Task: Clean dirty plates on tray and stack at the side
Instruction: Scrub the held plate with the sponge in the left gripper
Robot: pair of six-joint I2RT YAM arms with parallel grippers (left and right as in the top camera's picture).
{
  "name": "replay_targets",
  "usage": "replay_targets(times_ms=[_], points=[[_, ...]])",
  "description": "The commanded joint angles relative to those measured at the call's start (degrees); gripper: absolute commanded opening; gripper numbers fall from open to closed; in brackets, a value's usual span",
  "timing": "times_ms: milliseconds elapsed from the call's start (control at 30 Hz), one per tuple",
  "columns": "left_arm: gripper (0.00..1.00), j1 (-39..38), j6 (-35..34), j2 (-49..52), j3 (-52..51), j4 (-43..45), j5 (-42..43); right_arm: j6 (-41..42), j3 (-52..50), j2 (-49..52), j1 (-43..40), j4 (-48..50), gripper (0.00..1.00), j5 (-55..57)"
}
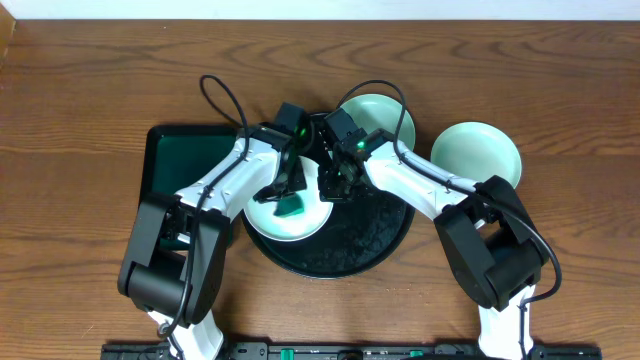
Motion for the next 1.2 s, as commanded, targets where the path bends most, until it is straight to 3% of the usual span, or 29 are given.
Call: replay_targets(times_ms=[0,100,267,400,533,733,800,867,1167], points=[[0.07,0.81,-7.58,1.66,-1.18,-3.85,-13.55,-0.15,0.57,0.72,-0.07,-0.96,0.01,1.81],[0.07,0.07,-5.57,1.66,-1.18,-5.51,-5.35,-0.15,0.57,0.72,-0.07,-0.94,0.01,1.81],[0.07,-1.09,16.79,1.66,-1.18,-4.24,25.2,-0.17,0.57,0.72,-0.07,-0.96,0.01,1.81],[0.07,-1.51,24.57,1.66,-1.18,-3.98,32.52,-0.15,0.57,0.72,-0.07,-0.92,0.01,1.42],[0.07,-1.11,24.17,1.68,-1.18,1.09,26.16,-0.15,0.57,0.72,-0.07,-0.94,0.01,1.42],[0.07,0.63,8.04,1.68,-1.18,4.61,3.34,-0.17,0.57,0.72,-0.17,-1.01,0.01,1.42],[0.07,1.14,0.39,1.68,-1.18,4.57,-7.72,-0.17,0.57,0.72,-0.17,-0.94,0.01,1.42],[0.07,1.11,-2.45,1.66,-1.05,4.55,-13.97,-0.17,0.57,0.72,-0.17,-0.94,0.01,1.42],[0.07,1.05,-2.47,1.66,2.69,-4.15,-15.17,-0.42,0.57,0.72,-0.17,-0.92,0.01,1.42]])
